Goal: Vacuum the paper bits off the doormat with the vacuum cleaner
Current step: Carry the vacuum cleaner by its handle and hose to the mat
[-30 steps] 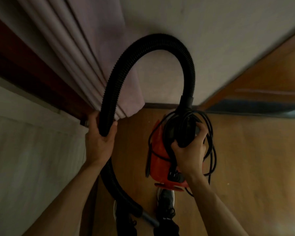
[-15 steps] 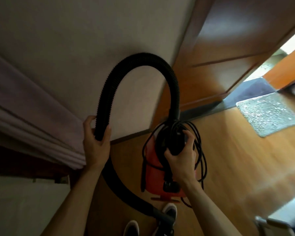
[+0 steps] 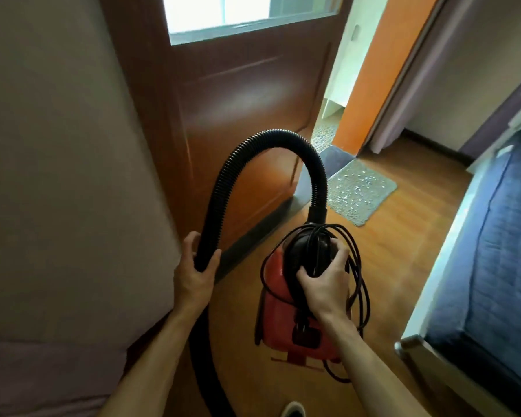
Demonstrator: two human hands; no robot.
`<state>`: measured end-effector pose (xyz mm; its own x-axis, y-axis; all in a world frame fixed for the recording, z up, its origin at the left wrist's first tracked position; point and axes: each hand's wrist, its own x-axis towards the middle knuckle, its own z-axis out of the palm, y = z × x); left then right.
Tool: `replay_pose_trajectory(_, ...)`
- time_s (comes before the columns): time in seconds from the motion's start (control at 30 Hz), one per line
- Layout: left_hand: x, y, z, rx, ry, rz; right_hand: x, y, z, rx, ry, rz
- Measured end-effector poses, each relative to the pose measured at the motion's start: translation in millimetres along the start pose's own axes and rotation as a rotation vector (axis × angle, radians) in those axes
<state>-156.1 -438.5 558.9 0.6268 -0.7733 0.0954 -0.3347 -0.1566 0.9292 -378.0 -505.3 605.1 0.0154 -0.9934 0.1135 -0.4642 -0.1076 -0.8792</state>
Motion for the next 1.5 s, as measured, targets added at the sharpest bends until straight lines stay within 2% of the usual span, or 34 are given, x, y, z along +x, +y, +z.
replay_pose_trajectory(0.13,14,48,53,-0.006,-0.09,0.067,28,4,-56,-0.048,0.114,0.049)
replay_pose_trajectory(0.37,37,130,146,-0.048,-0.144,0.099,78,19,-147,-0.09,0.248,0.123)
replay_pose_trajectory(0.73,53,221,249,-0.12,-0.187,0.163,135,28,-247,-0.041,0.384,0.087)
replay_pose_trajectory(1.17,78,265,314,-0.153,-0.246,0.26,186,33,-290,-0.024,0.506,0.08)
replay_pose_trajectory(1.5,164,279,386,-0.131,-0.305,0.302,272,42,-291,-0.068,0.543,0.139)
